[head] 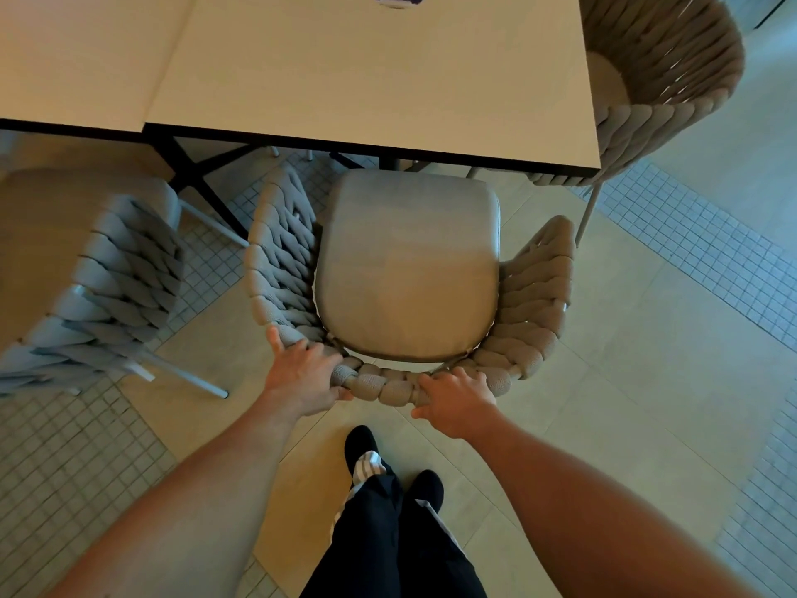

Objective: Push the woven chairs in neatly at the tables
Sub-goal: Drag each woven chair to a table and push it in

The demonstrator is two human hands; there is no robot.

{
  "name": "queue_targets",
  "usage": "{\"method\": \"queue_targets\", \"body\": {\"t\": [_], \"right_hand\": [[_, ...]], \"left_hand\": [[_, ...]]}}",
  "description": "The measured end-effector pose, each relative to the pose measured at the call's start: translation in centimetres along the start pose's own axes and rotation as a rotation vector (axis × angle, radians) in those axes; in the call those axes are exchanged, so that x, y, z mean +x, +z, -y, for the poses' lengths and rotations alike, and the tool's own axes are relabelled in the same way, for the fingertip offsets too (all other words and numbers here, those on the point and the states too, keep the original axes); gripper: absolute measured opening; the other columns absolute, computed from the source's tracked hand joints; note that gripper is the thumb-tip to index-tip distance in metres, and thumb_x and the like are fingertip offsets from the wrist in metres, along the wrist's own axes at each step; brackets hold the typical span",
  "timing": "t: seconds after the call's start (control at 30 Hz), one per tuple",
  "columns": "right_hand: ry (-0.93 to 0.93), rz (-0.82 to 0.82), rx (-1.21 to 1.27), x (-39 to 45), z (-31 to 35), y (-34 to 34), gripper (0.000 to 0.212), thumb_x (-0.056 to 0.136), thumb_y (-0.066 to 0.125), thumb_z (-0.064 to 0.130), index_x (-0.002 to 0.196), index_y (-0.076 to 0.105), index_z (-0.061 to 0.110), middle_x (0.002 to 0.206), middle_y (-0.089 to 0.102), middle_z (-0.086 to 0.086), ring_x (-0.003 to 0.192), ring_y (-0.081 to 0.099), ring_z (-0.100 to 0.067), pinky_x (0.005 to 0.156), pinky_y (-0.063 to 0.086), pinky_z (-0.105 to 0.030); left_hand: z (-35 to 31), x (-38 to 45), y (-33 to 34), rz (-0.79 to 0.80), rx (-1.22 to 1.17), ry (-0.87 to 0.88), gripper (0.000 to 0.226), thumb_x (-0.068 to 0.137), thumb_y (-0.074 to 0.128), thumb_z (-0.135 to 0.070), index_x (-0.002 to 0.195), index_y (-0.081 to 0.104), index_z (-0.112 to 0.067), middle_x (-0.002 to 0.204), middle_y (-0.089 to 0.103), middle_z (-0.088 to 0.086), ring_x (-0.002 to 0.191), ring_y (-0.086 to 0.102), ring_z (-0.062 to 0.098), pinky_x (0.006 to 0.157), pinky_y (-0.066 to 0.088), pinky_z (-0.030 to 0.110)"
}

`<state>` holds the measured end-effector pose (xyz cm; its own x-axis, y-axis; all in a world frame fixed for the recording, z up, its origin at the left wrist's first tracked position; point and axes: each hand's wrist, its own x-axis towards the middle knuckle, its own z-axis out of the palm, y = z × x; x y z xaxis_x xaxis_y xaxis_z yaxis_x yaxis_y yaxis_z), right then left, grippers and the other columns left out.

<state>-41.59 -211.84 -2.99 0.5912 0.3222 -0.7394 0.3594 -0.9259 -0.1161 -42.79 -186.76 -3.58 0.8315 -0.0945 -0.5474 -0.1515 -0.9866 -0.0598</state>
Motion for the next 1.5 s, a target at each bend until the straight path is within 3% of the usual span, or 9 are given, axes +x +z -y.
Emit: {"method": "queue_targets", "body": {"t": [0.27, 0.4, 0.47, 0.63, 0.87, 1.17, 1.3, 1.5], "right_hand": [[0.007, 0.013, 0.054, 0.1, 0.1, -0.3, 0.06, 0.098, 0.052, 0.06, 0.148, 0.039, 0.03, 0.146, 0.053, -0.003, 0.136, 0.043, -0.03, 0.111, 0.032, -0.057], [-0.018, -0.068, 0.059, 0.1, 0.4, -0.7, 0.069, 0.096, 0.045, 0.07, 0.148, 0.041, 0.025, 0.151, 0.047, -0.004, 0.142, 0.036, -0.03, 0.116, 0.026, -0.058], [-0.035, -0.123, 0.081, 0.0, 0.8, -1.5, 0.075, 0.094, 0.044, 0.073, 0.151, 0.037, 0.025, 0.155, 0.041, -0.005, 0.145, 0.032, -0.031, 0.118, 0.024, -0.058], [-0.091, -0.222, 0.065, 0.1, 2.4, -3.6, 0.075, 0.093, 0.048, 0.071, 0.151, 0.035, 0.025, 0.157, 0.035, -0.005, 0.144, 0.031, -0.031, 0.115, 0.028, -0.052], [-0.177, -0.214, -0.009, 0.8, 6.0, -6.6, 0.082, 0.09, 0.049, 0.074, 0.153, 0.032, 0.024, 0.161, 0.031, -0.004, 0.148, 0.025, -0.029, 0.117, 0.024, -0.053], [-0.334, -0.2, -0.115, 2.7, 15.3, -10.7, 0.083, 0.087, 0.052, 0.077, 0.152, 0.034, 0.028, 0.156, 0.034, -0.003, 0.148, 0.025, -0.029, 0.116, 0.024, -0.058], [-0.373, -0.155, -0.189, 3.8, 20.7, -12.4, 0.094, 0.088, 0.051, 0.077, 0.161, 0.018, 0.028, 0.168, 0.016, -0.004, 0.154, 0.012, -0.031, 0.121, 0.015, -0.062], [-0.435, -0.144, -0.279, 5.9, 29.0, -14.3, 0.092, 0.089, 0.05, 0.077, 0.161, 0.017, 0.031, 0.171, 0.008, -0.005, 0.157, 0.003, -0.03, 0.123, 0.006, -0.062]], "left_hand": [[0.2, -0.2, 0.7, -0.003, -0.086, -0.019, 0.069, 0.081, 0.047, -0.081, 0.134, 0.051, -0.038, 0.139, 0.05, -0.008, 0.138, 0.038, 0.021, 0.114, -0.008, 0.071], [0.6, -0.4, 0.5, -0.025, -0.149, -0.017, 0.079, 0.079, 0.043, -0.084, 0.143, 0.045, -0.037, 0.146, 0.046, -0.007, 0.142, 0.034, 0.02, 0.116, -0.009, 0.067], [0.8, -0.6, 0.1, -0.057, -0.213, -0.037, 0.08, 0.083, 0.041, -0.083, 0.145, 0.044, -0.033, 0.15, 0.044, -0.003, 0.144, 0.032, 0.021, 0.119, -0.004, 0.06], [1.4, -2.1, -0.8, -0.175, -0.498, -0.14, 0.069, 0.095, 0.05, -0.063, 0.151, 0.04, -0.023, 0.157, 0.035, 0.004, 0.146, 0.025, 0.023, 0.119, 0.025, 0.043], [5.3, -4.5, -1.4, -0.186, -0.572, -0.207, 0.074, 0.095, 0.047, -0.064, 0.153, 0.034, -0.02, 0.16, 0.032, 0.006, 0.146, 0.028, 0.026, 0.117, 0.028, 0.045], [13.2, -9.6, -0.9, -0.124, -0.615, -0.387, 0.074, 0.1, 0.044, -0.056, 0.16, 0.017, -0.021, 0.165, 0.018, 0.009, 0.151, 0.016, 0.028, 0.121, 0.02, 0.044], [17.6, -11.7, 0.1, -0.13, -0.652, -0.443, 0.077, 0.099, 0.043, -0.059, 0.16, 0.015, -0.021, 0.165, 0.018, 0.011, 0.15, 0.018, 0.031, 0.121, 0.022, 0.047], [23.9, -14.8, 1.7, -0.174, -0.695, -0.543, 0.079, 0.097, 0.046, -0.062, 0.159, 0.021, -0.019, 0.162, 0.025, 0.012, 0.147, 0.026, 0.032, 0.118, 0.027, 0.048]]}}
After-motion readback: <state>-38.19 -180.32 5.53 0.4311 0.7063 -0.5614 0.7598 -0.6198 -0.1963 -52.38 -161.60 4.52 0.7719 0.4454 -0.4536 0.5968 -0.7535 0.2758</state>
